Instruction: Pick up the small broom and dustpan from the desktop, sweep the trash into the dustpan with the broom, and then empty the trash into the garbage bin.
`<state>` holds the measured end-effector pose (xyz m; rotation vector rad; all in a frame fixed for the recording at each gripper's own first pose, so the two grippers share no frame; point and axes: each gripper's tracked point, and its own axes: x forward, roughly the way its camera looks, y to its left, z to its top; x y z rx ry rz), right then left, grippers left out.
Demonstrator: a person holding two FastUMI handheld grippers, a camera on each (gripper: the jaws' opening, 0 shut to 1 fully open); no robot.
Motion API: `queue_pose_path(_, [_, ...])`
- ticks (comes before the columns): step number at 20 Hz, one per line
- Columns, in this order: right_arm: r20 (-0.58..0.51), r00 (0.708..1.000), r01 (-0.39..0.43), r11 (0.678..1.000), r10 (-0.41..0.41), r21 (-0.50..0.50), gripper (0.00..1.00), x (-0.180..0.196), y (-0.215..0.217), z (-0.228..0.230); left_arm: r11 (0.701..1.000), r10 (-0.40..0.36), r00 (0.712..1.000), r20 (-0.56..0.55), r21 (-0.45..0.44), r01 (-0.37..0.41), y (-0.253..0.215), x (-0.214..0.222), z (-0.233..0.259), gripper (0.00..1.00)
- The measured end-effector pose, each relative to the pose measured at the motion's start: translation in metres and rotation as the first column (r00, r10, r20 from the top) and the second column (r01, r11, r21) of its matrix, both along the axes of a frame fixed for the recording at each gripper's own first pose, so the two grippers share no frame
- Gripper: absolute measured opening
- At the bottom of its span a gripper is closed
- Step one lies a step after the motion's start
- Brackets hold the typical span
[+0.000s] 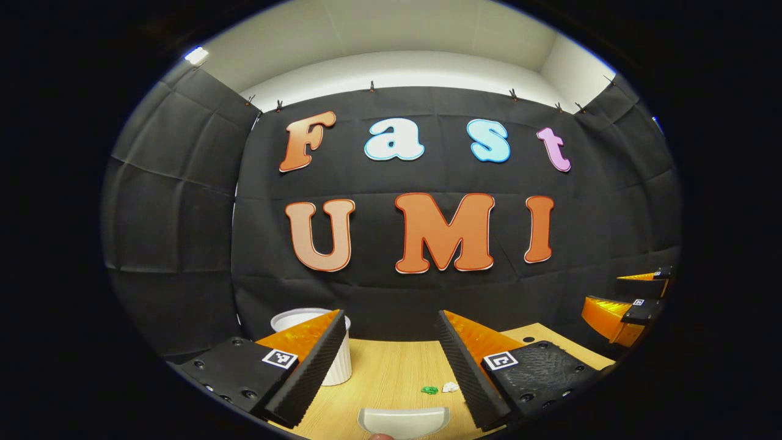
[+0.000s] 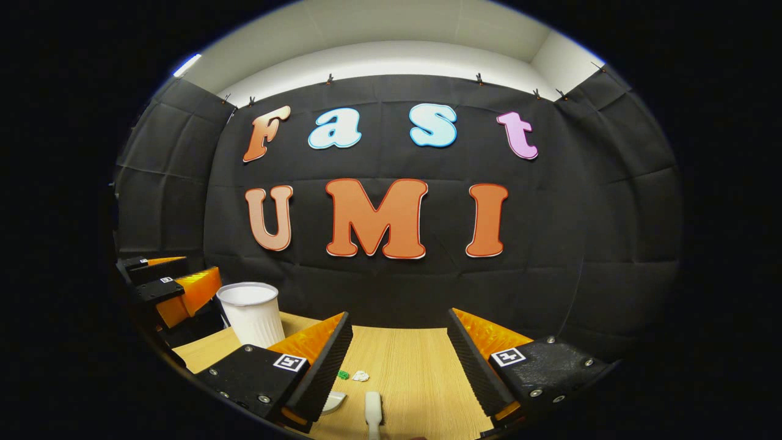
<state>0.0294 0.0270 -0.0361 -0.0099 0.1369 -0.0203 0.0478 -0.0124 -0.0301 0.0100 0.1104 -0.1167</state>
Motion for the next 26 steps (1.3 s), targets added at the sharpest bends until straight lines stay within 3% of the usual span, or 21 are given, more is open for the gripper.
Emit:
queue_pose_path(3, [-0.056,0.998,-0.009,1.000,0.008,-0.008,0.94,0.002,0.003,-0.020,1.000,-0.001,0.999,-0.042,0.011,0.001,-0.001,0.002,-0.020,0.94])
queue_pose_path(7, [-0.208,0.977,-0.038,0.999,0.041,0.016,0.94,0.001,0.008,-0.073,1.000,-0.002,0.990,-0.138,0.012,0.004,-0.005,0.002,-0.059,0.94])
queue_pose_path(12, [-0.423,0.898,-0.116,0.992,0.125,0.047,0.94,-0.010,0.022,-0.149,1.000,0.027,0.958,-0.285,0.010,-0.025,-0.012,-0.012,-0.117,0.95])
queue_pose_path(15, [-0.541,0.818,-0.164,0.981,0.196,0.108,0.95,-0.026,0.030,-0.193,0.999,0.045,0.921,-0.387,0.031,-0.036,-0.020,-0.027,-0.159,0.95])
queue_pose_path(19, [-0.652,0.731,-0.182,0.978,0.202,0.098,0.94,-0.040,0.030,-0.239,0.999,0.040,0.850,-0.525,0.051,-0.016,-0.027,-0.053,-0.211,0.95])
queue_pose_path(22, [-0.667,0.723,-0.177,0.982,0.179,0.071,0.94,-0.037,0.034,-0.251,0.998,0.024,0.810,-0.586,0.061,0.015,-0.026,-0.058,-0.241,0.95])
queue_pose_path(26, [-0.709,0.691,-0.149,0.988,0.141,0.051,0.94,-0.039,0.037,-0.267,0.997,0.002,0.739,-0.673,0.057,0.049,-0.022,-0.052,-0.283,0.95])
